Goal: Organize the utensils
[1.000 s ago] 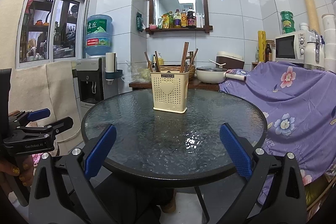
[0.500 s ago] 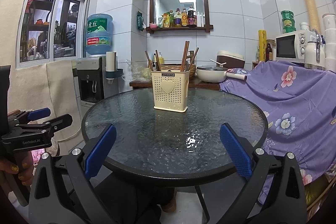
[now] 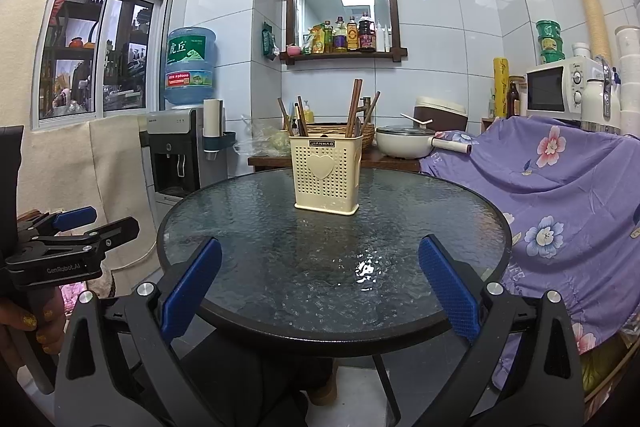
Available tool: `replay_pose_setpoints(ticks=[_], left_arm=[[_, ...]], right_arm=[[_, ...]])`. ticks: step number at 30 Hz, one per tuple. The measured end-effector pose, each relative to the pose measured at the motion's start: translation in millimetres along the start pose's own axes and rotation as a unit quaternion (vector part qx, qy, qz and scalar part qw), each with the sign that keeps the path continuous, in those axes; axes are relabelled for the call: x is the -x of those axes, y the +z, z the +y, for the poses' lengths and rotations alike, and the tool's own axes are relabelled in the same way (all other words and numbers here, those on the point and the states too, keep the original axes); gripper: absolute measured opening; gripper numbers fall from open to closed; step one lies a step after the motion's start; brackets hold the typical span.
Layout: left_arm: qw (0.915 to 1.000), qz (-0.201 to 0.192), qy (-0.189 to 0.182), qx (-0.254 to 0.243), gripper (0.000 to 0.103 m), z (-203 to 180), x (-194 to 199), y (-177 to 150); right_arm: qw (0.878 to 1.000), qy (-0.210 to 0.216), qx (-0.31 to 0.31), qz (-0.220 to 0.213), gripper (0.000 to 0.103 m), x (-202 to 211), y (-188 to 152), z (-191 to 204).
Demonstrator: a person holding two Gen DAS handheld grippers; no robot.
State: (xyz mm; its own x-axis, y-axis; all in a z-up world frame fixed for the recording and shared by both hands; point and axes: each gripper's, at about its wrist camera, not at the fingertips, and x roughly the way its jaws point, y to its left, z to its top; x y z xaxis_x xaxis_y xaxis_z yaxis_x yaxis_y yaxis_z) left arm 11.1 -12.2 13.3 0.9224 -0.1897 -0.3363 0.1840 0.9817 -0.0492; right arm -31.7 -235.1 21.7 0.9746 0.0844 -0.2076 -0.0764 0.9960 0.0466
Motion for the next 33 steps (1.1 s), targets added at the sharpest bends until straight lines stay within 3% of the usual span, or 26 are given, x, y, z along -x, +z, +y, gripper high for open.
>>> replay_pose_setpoints(ticks=[33], left_arm=[[1.0000, 0.002, 0.000, 0.000, 0.097, 0.4, -1.4, 0.3]], right_arm=[[1.000, 0.004, 0.001, 0.002, 0.097, -1.4, 3.2, 0.0]])
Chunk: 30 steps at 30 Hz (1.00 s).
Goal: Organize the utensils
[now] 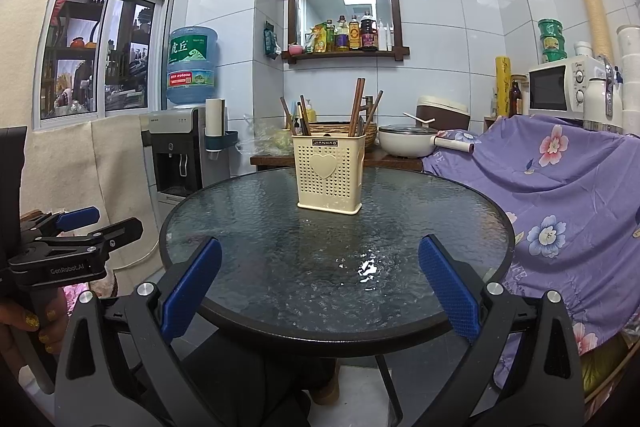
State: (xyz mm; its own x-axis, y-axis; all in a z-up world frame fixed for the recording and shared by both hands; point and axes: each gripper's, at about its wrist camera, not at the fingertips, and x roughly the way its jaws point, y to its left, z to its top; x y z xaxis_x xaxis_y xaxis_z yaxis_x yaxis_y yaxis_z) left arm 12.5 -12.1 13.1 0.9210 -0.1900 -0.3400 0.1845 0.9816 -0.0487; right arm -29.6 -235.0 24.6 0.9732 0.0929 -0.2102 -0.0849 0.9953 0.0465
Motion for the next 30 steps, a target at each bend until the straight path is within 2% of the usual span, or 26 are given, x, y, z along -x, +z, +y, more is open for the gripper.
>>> replay_pose_setpoints(ticks=[30], left_arm=[[0.9999, -0.001, 0.001, 0.011, 0.097, 5.1, 0.4, -3.8]], right_arm=[[1.000, -0.004, -0.001, 0.003, 0.097, -4.1, -3.8, 0.1]])
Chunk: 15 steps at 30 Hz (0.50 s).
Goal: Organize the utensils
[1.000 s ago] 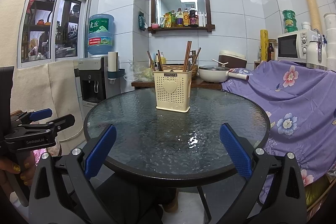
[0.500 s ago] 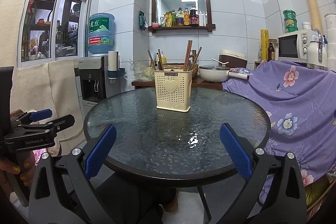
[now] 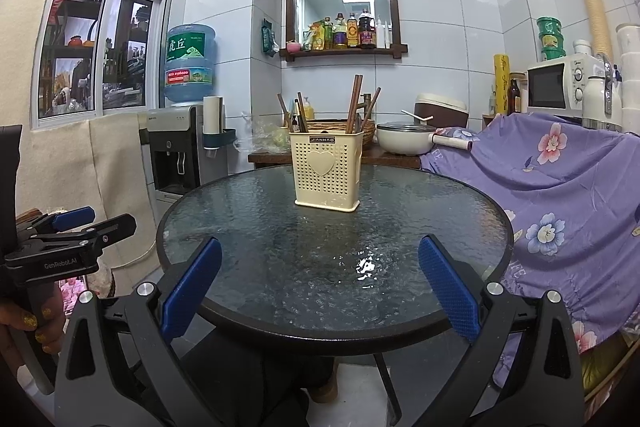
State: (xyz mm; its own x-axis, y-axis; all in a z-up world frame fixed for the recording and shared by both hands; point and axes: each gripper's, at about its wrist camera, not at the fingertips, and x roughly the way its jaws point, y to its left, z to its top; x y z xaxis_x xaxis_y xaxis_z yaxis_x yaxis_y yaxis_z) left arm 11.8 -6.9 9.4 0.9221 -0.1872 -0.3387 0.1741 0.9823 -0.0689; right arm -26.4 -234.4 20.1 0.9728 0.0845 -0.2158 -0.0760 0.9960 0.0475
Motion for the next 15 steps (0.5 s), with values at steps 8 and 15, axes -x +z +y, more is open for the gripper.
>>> replay_pose_setpoints(ticks=[8, 15], left_arm=[[1.0000, 0.004, 0.002, -0.006, 0.097, -2.3, 0.1, 1.0], [1.0000, 0.005, 0.004, -0.005, 0.097, -1.7, -0.4, 0.9]], right_arm=[[1.000, -0.001, -0.001, 0.000, 0.097, 0.6, -0.7, -0.8], [1.000, 0.000, -0.001, 0.002, 0.097, 0.5, -1.3, -0.1]])
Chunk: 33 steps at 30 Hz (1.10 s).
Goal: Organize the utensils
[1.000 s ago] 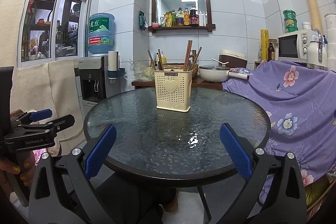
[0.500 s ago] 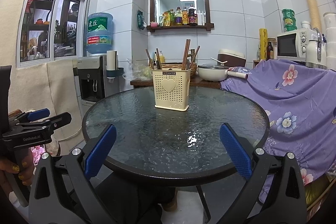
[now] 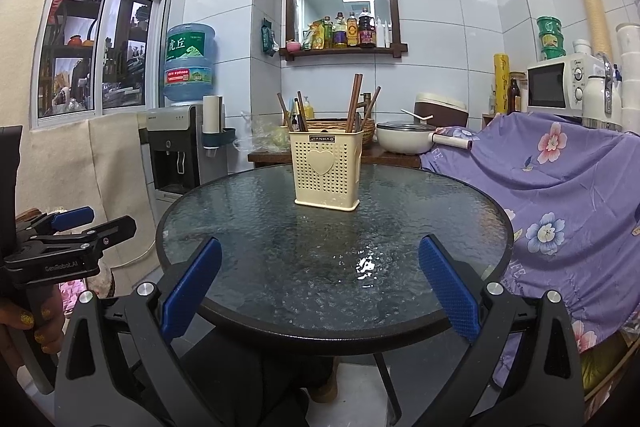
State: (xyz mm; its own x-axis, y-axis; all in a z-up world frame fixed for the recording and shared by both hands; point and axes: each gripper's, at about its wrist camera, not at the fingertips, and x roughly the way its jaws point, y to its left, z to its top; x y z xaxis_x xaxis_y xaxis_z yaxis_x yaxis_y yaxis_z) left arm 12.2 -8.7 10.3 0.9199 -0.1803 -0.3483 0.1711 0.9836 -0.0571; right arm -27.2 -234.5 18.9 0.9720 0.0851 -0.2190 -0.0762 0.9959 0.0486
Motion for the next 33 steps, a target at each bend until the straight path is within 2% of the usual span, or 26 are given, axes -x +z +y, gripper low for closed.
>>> replay_pose_setpoints(ticks=[33], left_arm=[[1.0000, -0.001, 0.003, -0.003, 0.097, -0.9, 1.1, 1.4]], right_arm=[[1.000, 0.004, 0.004, 0.003, 0.097, -3.2, -0.3, 1.0]])
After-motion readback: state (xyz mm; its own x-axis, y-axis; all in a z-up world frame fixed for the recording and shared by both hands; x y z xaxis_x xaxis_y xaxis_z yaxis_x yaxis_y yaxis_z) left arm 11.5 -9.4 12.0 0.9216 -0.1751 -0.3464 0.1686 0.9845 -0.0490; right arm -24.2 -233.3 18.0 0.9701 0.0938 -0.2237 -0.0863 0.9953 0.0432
